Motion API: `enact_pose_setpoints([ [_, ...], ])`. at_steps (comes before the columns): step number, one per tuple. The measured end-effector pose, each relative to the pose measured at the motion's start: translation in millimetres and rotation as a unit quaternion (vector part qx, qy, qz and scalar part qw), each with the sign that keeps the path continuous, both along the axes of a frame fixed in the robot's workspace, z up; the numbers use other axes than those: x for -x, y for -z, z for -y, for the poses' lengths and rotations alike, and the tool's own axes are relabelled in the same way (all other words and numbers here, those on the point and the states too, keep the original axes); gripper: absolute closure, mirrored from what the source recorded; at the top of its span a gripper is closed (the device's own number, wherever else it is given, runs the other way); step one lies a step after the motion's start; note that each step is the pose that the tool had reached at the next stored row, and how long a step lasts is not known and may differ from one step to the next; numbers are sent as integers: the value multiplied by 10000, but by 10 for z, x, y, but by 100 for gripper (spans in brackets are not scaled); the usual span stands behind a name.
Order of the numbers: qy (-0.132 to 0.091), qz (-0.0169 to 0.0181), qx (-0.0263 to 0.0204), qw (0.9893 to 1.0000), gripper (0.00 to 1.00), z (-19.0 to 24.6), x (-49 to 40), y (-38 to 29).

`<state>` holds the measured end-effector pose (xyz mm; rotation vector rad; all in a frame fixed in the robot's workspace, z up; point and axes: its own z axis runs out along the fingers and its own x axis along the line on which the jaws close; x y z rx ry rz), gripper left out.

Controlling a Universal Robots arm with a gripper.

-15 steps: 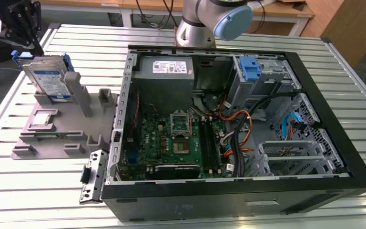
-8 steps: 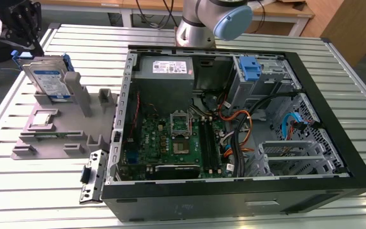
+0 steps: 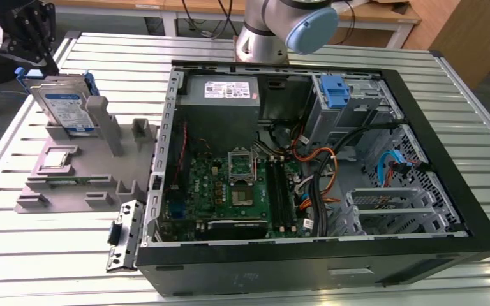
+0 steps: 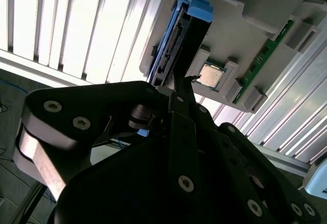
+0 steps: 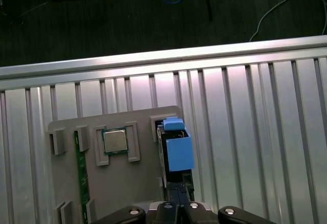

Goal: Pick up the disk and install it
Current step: 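Pick up the disk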

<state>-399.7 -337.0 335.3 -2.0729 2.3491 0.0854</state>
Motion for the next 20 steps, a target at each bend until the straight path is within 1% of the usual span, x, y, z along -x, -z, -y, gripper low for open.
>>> enact_pose_setpoints([
  [7, 0, 0, 0, 10000, 90, 0, 0, 1],
  [8, 0, 0, 0, 10000, 89, 0, 0, 1],
  [9, 0, 0, 0, 10000, 83, 0, 0, 1],
  [10, 0, 0, 0, 10000, 83, 0, 0, 1],
  [12, 0, 0, 0, 10000, 71, 0, 0, 2],
  [13, 0, 0, 0, 10000, 71, 0, 0, 2],
  [15, 0, 0, 0, 10000, 59, 0, 0, 2],
  [16, 0, 0, 0, 10000, 59, 0, 0, 2],
  [17, 0, 0, 0, 10000, 53, 0, 0, 2],
  [18, 0, 0, 0, 10000, 53, 0, 0, 2],
  [19, 0, 0, 0, 10000, 47, 0, 0, 3],
  [20, 0, 0, 0, 10000, 47, 0, 0, 2],
])
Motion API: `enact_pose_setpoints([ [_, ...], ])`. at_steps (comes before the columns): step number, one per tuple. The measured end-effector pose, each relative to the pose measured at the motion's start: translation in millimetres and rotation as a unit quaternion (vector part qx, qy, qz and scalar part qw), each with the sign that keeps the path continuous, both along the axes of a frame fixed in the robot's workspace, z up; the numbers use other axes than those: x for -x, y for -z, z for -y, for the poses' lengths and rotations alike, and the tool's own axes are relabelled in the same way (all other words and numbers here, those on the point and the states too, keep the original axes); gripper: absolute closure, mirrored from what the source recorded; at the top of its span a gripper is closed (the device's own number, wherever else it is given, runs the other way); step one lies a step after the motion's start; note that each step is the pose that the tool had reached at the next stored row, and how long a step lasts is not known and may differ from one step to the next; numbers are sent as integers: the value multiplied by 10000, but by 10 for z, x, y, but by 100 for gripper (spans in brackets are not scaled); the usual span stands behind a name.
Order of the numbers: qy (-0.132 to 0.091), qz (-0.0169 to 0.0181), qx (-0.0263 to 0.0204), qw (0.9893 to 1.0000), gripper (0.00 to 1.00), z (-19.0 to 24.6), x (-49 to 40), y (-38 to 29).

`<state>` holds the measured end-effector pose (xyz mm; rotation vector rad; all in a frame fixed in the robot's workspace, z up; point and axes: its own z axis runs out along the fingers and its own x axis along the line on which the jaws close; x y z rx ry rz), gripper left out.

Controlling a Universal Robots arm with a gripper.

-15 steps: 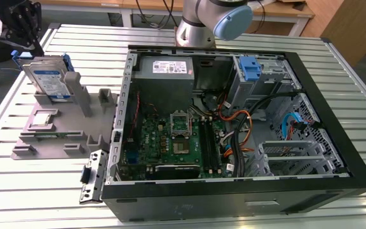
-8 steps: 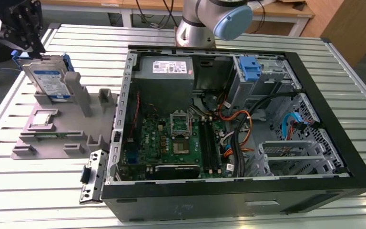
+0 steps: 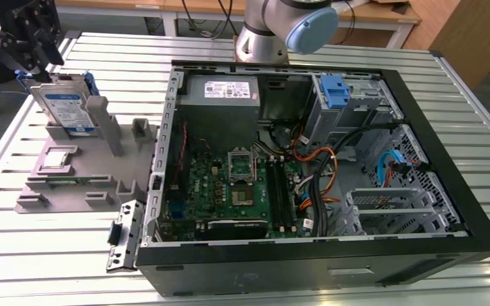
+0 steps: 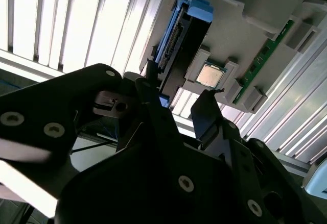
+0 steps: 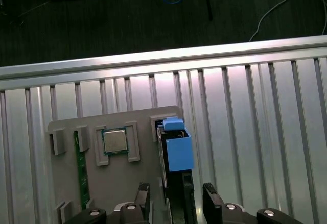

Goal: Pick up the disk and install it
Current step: 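Pick up the disk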

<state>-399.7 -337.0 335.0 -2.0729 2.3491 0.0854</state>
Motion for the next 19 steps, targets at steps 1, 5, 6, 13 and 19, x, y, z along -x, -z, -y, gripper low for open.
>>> enact_pose_setpoints([
  [1, -1, 1, 0, 10000, 47, 0, 0, 3],
  [5, -79, 12, 0, 10000, 47, -3, 0, 31],
  [6, -102, 13, 0, 9999, 47, -4, 0, 36],
  [13, -261, 19, -1, 9997, 47, -6, 0, 114],
  [19, -391, 19, -1, 9992, 47, -6, 1, 205],
])
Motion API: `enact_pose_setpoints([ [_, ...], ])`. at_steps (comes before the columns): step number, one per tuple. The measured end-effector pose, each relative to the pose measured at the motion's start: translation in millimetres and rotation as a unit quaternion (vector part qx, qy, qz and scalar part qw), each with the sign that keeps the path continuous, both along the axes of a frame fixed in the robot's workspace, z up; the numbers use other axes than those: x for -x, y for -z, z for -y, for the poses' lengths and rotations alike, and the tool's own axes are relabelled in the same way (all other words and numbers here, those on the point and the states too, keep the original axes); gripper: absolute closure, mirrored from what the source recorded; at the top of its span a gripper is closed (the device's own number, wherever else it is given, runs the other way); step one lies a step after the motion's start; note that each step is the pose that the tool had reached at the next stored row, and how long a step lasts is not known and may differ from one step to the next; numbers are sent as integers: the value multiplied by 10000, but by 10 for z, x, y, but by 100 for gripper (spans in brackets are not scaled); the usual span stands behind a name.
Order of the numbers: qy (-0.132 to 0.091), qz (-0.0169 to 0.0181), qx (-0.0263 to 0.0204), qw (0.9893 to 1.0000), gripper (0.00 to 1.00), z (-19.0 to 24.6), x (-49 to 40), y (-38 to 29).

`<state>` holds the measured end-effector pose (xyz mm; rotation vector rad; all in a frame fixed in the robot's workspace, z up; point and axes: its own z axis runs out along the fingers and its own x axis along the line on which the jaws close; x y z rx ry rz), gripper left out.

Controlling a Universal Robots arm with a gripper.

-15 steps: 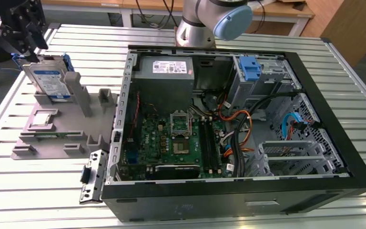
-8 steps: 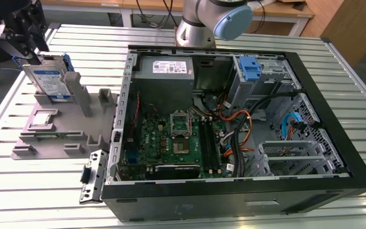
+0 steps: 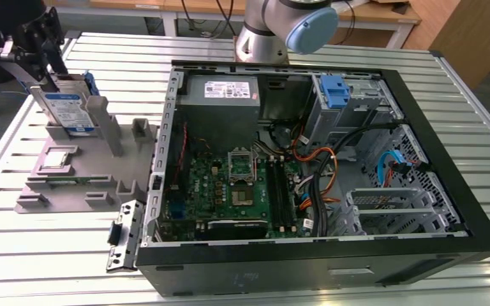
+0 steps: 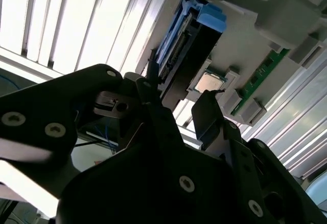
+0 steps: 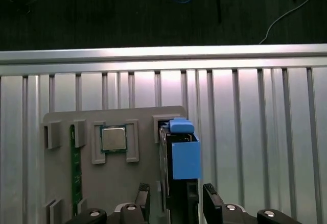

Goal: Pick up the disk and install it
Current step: 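Pick up the disk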

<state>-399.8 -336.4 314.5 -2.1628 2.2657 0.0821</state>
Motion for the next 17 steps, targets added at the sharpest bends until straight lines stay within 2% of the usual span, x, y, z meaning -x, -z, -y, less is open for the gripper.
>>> enact_pose_setpoints([
  [9, -175, 0, 0, 9998, 47, 0, 0, 103],
  [17, -215, 2, -13, 9998, 47, -8, 0, 119],
])
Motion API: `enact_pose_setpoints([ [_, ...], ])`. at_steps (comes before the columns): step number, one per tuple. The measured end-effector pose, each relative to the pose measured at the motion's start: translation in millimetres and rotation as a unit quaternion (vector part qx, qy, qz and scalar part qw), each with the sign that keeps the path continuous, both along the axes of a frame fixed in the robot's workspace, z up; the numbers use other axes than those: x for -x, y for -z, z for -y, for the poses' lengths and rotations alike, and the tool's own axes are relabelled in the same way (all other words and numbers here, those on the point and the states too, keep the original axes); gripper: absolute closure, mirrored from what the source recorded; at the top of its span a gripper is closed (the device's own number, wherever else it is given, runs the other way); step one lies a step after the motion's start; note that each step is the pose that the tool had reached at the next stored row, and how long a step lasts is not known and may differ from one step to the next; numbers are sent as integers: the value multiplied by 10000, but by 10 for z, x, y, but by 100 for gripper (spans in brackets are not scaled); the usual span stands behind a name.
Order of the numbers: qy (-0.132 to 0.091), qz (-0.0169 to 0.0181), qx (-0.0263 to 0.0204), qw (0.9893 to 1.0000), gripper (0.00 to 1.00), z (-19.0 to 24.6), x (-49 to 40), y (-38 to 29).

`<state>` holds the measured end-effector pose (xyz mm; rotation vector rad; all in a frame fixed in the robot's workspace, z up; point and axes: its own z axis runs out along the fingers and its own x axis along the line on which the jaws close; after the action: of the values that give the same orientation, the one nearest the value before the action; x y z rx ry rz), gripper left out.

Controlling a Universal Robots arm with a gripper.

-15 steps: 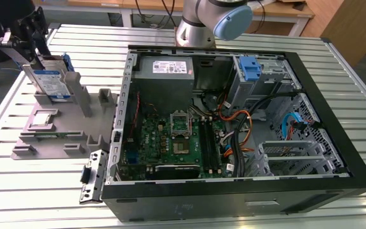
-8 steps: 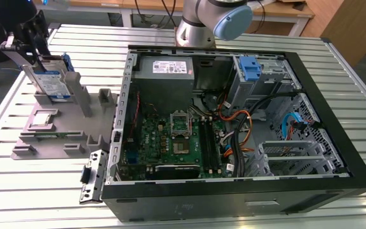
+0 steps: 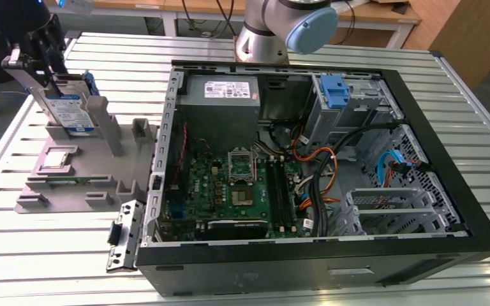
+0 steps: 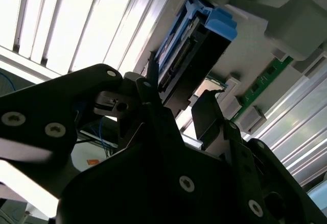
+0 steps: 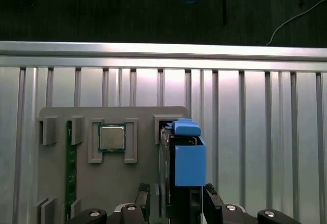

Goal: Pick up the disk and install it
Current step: 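Pick up the disk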

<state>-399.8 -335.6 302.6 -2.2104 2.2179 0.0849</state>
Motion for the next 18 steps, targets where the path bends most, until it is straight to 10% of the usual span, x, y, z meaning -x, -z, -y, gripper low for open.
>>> enact_pose_setpoints([
  [18, 0, -1, 0, 10000, 47, -20, 0, 30],
])
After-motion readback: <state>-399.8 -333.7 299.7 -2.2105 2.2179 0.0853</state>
